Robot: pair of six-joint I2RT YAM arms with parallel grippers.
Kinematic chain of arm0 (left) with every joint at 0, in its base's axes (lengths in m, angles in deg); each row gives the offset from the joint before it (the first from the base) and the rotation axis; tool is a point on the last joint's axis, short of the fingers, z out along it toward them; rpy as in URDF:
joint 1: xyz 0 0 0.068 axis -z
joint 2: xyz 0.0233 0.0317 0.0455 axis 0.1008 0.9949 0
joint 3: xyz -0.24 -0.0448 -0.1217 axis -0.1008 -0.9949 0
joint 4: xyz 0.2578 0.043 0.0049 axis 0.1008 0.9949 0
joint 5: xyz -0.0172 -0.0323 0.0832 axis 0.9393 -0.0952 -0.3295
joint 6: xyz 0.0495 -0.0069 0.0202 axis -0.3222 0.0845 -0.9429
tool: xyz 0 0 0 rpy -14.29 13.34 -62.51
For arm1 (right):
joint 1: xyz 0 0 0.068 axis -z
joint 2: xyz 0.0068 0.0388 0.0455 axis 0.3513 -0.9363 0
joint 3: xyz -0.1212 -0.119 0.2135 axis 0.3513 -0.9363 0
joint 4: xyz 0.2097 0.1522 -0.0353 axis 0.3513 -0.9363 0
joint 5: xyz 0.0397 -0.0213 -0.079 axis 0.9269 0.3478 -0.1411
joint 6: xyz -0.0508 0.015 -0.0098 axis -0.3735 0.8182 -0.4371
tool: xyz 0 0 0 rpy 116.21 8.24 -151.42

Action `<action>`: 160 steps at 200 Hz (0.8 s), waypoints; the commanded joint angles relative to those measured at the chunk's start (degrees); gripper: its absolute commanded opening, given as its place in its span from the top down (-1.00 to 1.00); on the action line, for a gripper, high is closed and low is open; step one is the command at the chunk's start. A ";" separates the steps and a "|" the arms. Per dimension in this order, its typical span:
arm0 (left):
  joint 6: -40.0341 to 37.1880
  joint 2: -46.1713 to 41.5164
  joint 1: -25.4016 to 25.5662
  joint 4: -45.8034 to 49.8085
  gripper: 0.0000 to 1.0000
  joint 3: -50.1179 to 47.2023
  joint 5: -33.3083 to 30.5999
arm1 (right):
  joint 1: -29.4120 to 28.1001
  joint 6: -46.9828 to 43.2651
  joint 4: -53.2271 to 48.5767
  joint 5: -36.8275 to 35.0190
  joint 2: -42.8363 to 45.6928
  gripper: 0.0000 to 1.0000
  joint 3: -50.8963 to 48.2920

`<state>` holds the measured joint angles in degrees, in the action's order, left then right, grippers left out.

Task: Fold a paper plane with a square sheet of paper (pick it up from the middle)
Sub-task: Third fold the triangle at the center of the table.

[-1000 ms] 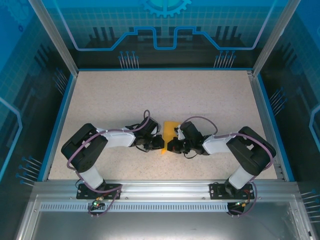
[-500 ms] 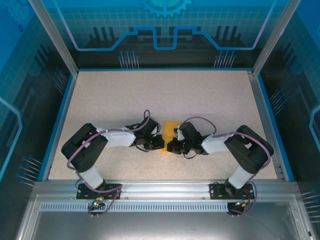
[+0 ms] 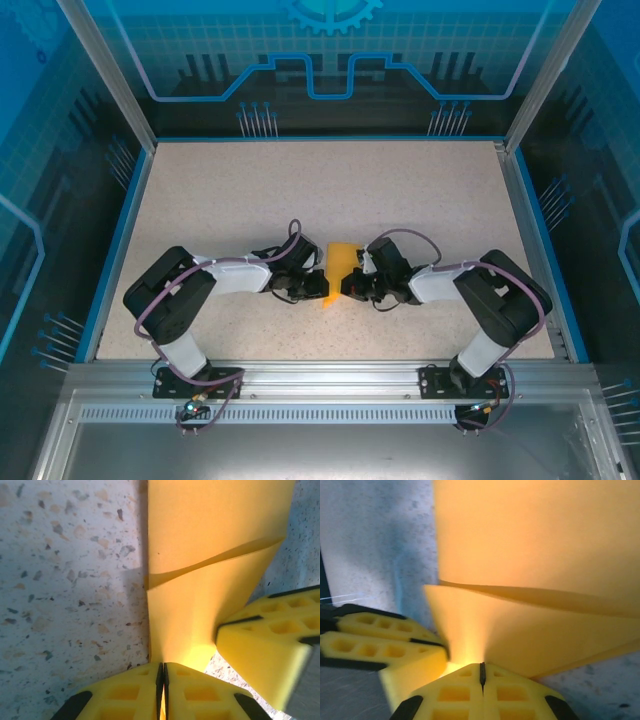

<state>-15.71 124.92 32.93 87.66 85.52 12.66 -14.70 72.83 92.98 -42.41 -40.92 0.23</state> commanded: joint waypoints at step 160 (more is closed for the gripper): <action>-1.90 0.97 -0.27 4.38 0.72 0.98 -1.48 | 7.79 -0.95 0.71 2.29 -1.15 1.00 0.78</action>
<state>-15.98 125.03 32.93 88.53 85.98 12.66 -7.59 73.18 95.34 -39.22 -42.50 0.23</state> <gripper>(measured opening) 0.139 0.040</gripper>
